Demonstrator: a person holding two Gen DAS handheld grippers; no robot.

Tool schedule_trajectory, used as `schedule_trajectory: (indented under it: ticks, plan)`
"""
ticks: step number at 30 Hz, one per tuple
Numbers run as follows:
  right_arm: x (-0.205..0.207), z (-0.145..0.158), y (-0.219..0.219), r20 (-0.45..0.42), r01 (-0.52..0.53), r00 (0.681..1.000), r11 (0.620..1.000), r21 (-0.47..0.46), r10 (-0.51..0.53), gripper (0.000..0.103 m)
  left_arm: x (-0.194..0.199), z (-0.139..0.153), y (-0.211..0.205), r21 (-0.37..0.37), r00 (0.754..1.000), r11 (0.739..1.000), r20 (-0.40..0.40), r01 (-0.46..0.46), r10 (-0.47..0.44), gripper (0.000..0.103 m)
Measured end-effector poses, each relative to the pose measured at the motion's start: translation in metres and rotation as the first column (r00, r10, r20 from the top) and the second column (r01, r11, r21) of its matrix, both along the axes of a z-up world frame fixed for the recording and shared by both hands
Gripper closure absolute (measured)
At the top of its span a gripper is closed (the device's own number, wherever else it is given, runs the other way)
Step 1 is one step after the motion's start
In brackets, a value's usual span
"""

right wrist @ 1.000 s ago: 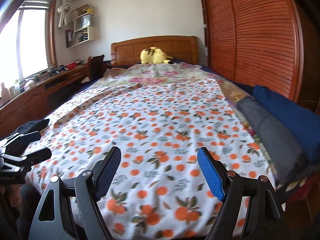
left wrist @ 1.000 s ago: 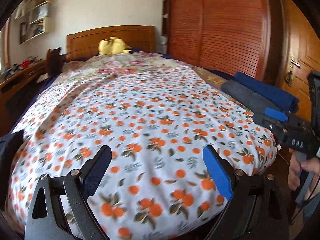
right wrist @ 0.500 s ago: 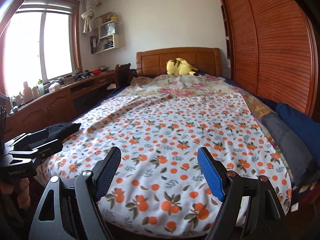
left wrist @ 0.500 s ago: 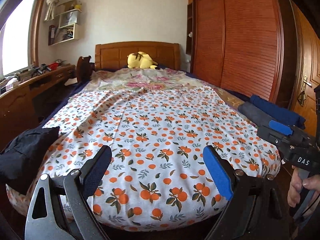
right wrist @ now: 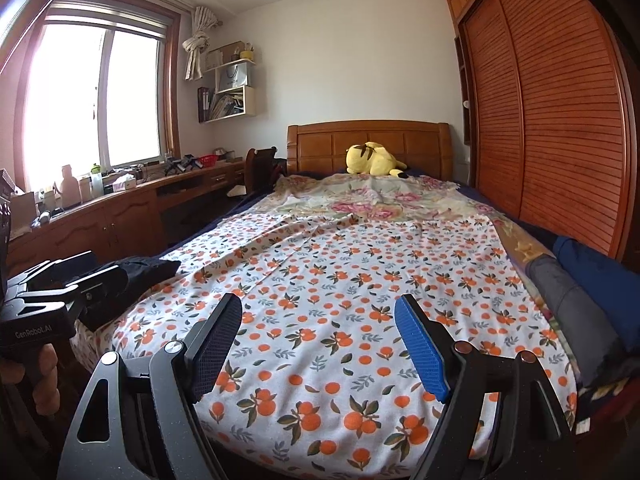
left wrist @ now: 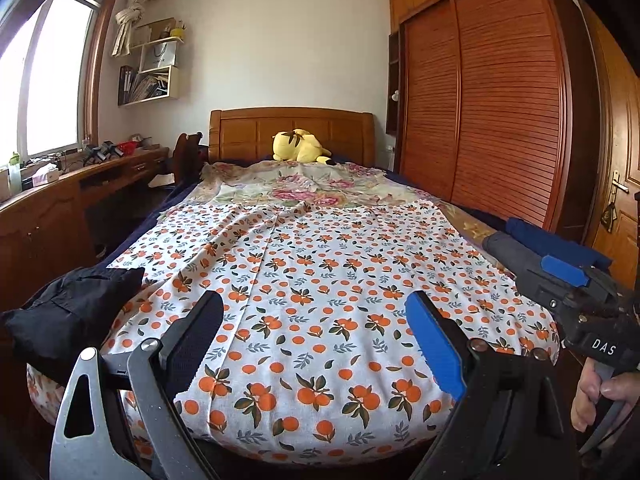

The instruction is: Fold large clothes

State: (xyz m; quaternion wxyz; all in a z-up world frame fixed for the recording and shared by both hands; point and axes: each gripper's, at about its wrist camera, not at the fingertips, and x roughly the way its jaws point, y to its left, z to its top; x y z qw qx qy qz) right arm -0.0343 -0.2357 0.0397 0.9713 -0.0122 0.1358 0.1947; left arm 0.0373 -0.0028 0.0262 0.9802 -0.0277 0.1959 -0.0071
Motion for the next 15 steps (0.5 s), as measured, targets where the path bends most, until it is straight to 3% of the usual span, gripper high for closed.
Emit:
schedule_trajectory:
  ticks: [15]
  plan:
    - [0.0069, -0.0037, 0.0023, -0.009, -0.003, 1.000, 1.000, 0.011, 0.003, 0.023, 0.0030, -0.0045, 0.0017, 0.002, 1.000, 1.000, -0.009, -0.013, 0.013, 0.010]
